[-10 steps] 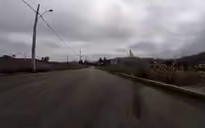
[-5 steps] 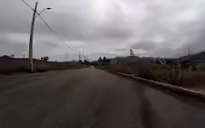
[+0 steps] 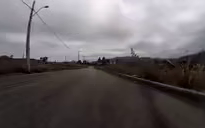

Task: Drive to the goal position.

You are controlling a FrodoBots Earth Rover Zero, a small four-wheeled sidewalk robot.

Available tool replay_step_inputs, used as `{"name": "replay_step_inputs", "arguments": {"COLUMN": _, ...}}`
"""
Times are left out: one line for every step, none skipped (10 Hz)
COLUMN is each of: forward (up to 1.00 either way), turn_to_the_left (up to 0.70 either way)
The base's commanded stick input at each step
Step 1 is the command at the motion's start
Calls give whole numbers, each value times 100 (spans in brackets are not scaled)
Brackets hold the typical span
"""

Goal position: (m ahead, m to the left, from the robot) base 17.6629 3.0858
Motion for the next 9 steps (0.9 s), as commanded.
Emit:
{"name": "replay_step_inputs", "arguments": {"forward": 70, "turn_to_the_left": 6}}
{"name": "replay_step_inputs", "arguments": {"forward": 70, "turn_to_the_left": 14}}
{"name": "replay_step_inputs", "arguments": {"forward": 70, "turn_to_the_left": 14}}
{"name": "replay_step_inputs", "arguments": {"forward": 70, "turn_to_the_left": 14}}
{"name": "replay_step_inputs", "arguments": {"forward": 70, "turn_to_the_left": 10}}
{"name": "replay_step_inputs", "arguments": {"forward": 70, "turn_to_the_left": 0}}
{"name": "replay_step_inputs", "arguments": {"forward": 70, "turn_to_the_left": 0}}
{"name": "replay_step_inputs", "arguments": {"forward": 70, "turn_to_the_left": 0}}
{"name": "replay_step_inputs", "arguments": {"forward": 70, "turn_to_the_left": 0}}
